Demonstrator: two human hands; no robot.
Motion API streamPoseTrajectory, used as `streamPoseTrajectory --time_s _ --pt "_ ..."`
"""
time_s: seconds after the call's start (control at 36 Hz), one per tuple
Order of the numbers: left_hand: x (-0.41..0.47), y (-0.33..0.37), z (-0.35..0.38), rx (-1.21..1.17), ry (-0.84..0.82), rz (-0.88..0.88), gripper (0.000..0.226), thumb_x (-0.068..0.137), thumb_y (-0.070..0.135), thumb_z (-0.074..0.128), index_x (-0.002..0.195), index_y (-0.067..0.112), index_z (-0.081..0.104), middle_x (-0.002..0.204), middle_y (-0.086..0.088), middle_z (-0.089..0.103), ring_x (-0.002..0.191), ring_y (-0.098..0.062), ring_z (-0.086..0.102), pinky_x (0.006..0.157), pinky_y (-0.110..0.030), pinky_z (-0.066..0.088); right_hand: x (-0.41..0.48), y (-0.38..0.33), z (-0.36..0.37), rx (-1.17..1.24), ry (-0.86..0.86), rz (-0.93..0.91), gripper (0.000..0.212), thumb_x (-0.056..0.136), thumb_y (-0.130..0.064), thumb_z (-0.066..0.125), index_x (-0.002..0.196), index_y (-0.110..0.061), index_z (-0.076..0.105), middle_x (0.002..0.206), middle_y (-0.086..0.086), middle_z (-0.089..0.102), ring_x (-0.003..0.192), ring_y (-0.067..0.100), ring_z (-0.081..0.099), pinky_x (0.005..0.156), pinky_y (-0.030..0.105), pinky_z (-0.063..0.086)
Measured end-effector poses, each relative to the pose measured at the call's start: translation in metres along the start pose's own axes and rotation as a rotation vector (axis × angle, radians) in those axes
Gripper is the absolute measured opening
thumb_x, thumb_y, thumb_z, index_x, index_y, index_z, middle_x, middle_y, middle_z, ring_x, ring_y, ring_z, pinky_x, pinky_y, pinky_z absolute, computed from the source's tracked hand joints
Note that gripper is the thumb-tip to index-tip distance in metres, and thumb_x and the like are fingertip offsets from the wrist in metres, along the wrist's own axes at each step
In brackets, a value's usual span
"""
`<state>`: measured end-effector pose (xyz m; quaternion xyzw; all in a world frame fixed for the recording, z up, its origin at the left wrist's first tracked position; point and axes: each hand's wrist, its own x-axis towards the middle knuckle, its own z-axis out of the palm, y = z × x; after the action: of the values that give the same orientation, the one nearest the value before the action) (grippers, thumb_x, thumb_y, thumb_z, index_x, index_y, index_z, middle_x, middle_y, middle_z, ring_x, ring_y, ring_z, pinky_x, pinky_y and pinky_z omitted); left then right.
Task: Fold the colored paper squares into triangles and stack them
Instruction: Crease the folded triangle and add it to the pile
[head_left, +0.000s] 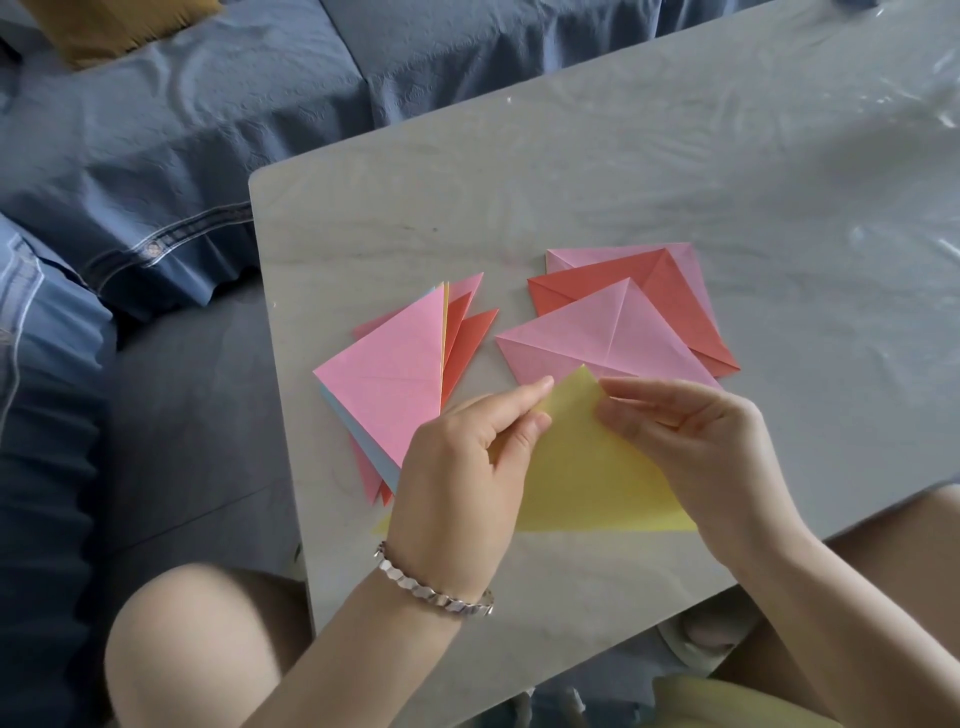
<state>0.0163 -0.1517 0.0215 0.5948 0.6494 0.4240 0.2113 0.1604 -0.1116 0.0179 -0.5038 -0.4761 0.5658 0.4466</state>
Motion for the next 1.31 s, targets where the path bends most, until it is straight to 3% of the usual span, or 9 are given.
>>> streamPoseTrajectory --time_s 0.22,0.39,0.61,0.97,1.06,1.14,1.22,1.31 --pt "0.000 0.003 -0.001 -0.030 -0.040 -0.028 0.029 0.080 0.023 0.057 0.106 0.021 0.070 0.084 0.018 0.069 0.077 0.000 0.062 0.068 -0.006 0.045 -0.002 -0.003 -0.001 -0.038 0.001 -0.028 0.017 0.073 -0.008 0.071 0.072 -0.024 0.072 0.061 -0.016 0.069 0.055 -0.005 0.059 0.055 0.007 0.045" --pt "0.000 0.004 -0.002 -0.015 -0.050 -0.040 0.024 0.084 0.008 0.064 0.104 0.020 0.070 0.081 0.030 0.060 0.078 0.005 0.061 0.068 0.000 0.040 -0.004 -0.004 -0.001 -0.061 -0.014 -0.050 0.019 0.075 -0.005 0.069 0.071 -0.024 0.070 0.061 -0.020 0.068 0.055 -0.009 0.059 0.055 0.005 0.043" --pt "-0.002 0.001 -0.001 -0.032 -0.037 -0.026 0.023 0.084 0.004 0.064 0.102 0.017 0.071 0.081 0.032 0.059 0.075 0.018 0.057 0.068 0.002 0.038 -0.002 -0.002 -0.001 -0.135 -0.012 -0.070 0.019 0.074 -0.008 0.072 0.069 -0.027 0.070 0.059 -0.020 0.067 0.055 -0.007 0.059 0.056 0.005 0.043" --pt "-0.005 0.002 -0.001 -0.056 -0.001 -0.035 0.021 0.081 0.005 0.066 0.095 0.020 0.073 0.079 0.032 0.061 0.076 0.011 0.061 0.068 0.000 0.040 0.001 -0.001 -0.006 -0.162 -0.039 -0.089 0.023 0.072 -0.006 0.073 0.065 -0.028 0.070 0.060 -0.021 0.067 0.055 -0.008 0.059 0.057 0.004 0.043" --pt "-0.004 0.001 -0.002 -0.080 -0.010 -0.083 0.025 0.078 0.006 0.070 0.083 0.030 0.070 0.069 0.027 0.065 0.068 0.006 0.063 0.066 -0.003 0.043 0.004 -0.003 -0.011 -0.267 -0.135 -0.165 0.024 0.071 -0.009 0.074 0.066 -0.032 0.070 0.064 -0.020 0.068 0.061 -0.004 0.062 0.062 0.006 0.044" --pt "-0.001 0.001 -0.006 -0.110 -0.124 -0.137 0.031 0.074 0.010 0.073 0.081 0.040 0.065 0.068 0.019 0.066 0.064 0.003 0.062 0.069 -0.008 0.047 0.008 -0.009 -0.016 -0.430 -0.356 -0.234 0.015 0.070 -0.020 0.074 0.071 -0.036 0.072 0.074 -0.021 0.070 0.072 -0.002 0.065 0.070 0.008 0.046" --pt "-0.002 0.002 -0.007 -0.102 -0.274 -0.160 0.023 0.073 0.014 0.075 0.075 0.035 0.068 0.068 0.019 0.067 0.065 -0.003 0.064 0.067 -0.013 0.050 0.015 -0.013 -0.019 -0.654 -0.543 -0.321 0.013 0.072 -0.023 0.075 0.078 -0.034 0.075 0.074 -0.025 0.069 0.073 -0.007 0.063 0.070 0.011 0.047" --pt "-0.003 0.000 -0.006 -0.078 -0.299 -0.195 0.023 0.074 0.010 0.074 0.069 0.032 0.066 0.058 0.025 0.064 0.061 0.003 0.062 0.066 -0.011 0.049 0.023 -0.013 -0.015 -0.850 -0.609 -0.476 0.007 0.075 -0.027 0.074 0.081 -0.029 0.076 0.067 -0.028 0.061 0.072 -0.003 0.061 0.069 0.018 0.046"
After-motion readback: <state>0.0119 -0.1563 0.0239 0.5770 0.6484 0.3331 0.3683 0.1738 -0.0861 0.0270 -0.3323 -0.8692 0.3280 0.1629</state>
